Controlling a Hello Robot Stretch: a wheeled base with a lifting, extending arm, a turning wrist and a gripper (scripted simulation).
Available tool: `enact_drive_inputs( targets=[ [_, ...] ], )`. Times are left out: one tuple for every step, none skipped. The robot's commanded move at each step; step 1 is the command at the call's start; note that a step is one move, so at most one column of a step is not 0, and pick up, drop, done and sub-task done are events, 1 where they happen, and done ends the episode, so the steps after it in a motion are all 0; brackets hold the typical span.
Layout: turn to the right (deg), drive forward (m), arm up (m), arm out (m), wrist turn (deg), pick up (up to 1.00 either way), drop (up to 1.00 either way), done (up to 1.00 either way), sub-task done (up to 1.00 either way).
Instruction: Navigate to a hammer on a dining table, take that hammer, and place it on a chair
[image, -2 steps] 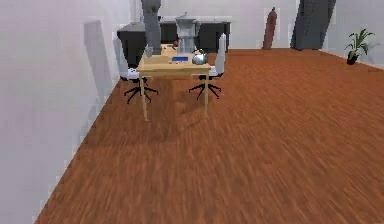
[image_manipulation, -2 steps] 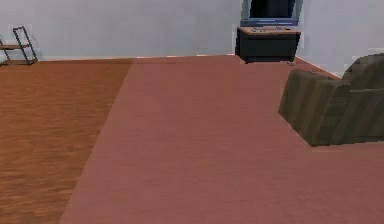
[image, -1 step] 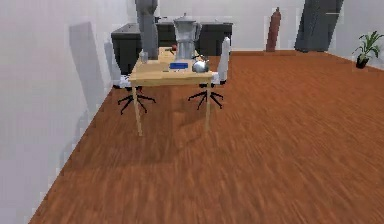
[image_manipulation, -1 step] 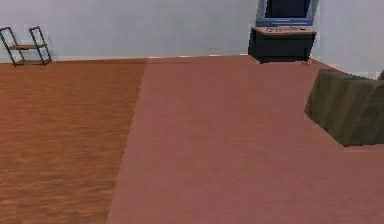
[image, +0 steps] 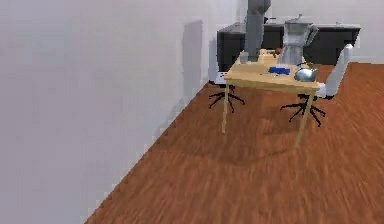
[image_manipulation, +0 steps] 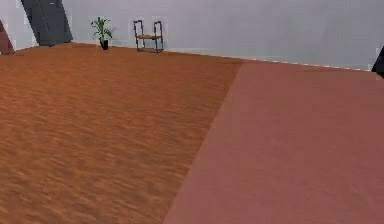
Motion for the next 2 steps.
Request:
enact_drive_inputs(
  targets=[
    [0.0, 1.00, 0.00, 0.00, 0.0, 0.00, 0.00, 0.00, 0.00],
    [0.0, 0.40, 0.00, 0.00, 0.0, 0.00, 0.00, 0.00, 0.00]
  ],
)
